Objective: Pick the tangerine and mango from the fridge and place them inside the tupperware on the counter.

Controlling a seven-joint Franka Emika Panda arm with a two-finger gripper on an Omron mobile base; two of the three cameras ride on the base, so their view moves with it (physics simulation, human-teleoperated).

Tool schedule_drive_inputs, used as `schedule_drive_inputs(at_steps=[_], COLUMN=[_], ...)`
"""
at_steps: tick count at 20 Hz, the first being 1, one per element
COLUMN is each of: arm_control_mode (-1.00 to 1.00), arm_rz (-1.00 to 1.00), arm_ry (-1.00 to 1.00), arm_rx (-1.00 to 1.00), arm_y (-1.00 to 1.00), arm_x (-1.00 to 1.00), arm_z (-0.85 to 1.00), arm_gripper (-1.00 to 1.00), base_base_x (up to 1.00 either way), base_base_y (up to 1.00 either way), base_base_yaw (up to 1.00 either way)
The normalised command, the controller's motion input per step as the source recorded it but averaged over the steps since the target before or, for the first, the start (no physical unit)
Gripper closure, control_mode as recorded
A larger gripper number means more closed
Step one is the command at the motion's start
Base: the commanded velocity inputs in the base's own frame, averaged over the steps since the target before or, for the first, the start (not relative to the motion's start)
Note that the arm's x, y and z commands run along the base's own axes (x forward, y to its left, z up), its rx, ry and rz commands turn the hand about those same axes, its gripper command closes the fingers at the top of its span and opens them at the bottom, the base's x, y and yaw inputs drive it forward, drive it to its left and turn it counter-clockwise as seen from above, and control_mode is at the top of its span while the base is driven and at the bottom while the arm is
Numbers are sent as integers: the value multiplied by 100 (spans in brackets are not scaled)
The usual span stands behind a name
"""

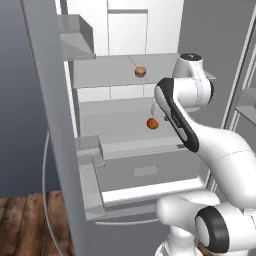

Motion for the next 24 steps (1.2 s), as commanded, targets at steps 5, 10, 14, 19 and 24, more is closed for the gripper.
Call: schedule_drive_inputs(at_steps=[5, 10, 14, 19, 24], arm_control_mode=[100, 100, 100, 100, 100], arm_rz=[0, 0, 0, 0, 0], arm_ry=[0, 0, 0, 0, 0], arm_rx=[0, 0, 0, 0, 0], arm_y=[0, 0, 0, 0, 0], arm_x=[0, 0, 0, 0, 0], arm_z=[0, 0, 0, 0, 0], arm_gripper=[-100, -100, -100, -100, -100], base_base_x=[14, 45, 55, 49, 20], base_base_y=[7, 9, 1, 0, 0], base_base_yaw=[0, -2, 0, 0, 1])
